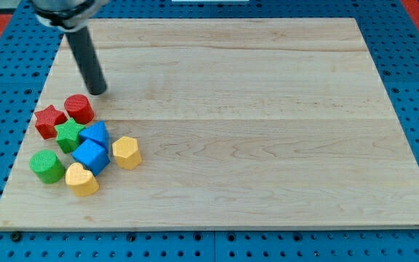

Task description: Push the green circle closer to the green star

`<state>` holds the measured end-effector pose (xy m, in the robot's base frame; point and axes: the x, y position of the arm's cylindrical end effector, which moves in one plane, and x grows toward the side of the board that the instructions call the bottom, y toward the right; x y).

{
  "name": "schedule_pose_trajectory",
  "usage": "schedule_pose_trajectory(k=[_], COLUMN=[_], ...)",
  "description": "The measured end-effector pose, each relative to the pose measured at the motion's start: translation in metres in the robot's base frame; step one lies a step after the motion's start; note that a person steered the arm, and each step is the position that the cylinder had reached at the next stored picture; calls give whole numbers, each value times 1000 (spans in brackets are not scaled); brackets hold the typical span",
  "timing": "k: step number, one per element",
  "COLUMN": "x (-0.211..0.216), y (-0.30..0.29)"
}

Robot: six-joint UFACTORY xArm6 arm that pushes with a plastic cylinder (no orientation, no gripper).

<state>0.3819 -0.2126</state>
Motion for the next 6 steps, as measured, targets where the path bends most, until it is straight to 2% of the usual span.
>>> schedule_pose_trajectory(k=[1, 2, 3, 4, 6], x=[6, 14, 141, 211, 148], y=[-91, -92, -87, -87, 44])
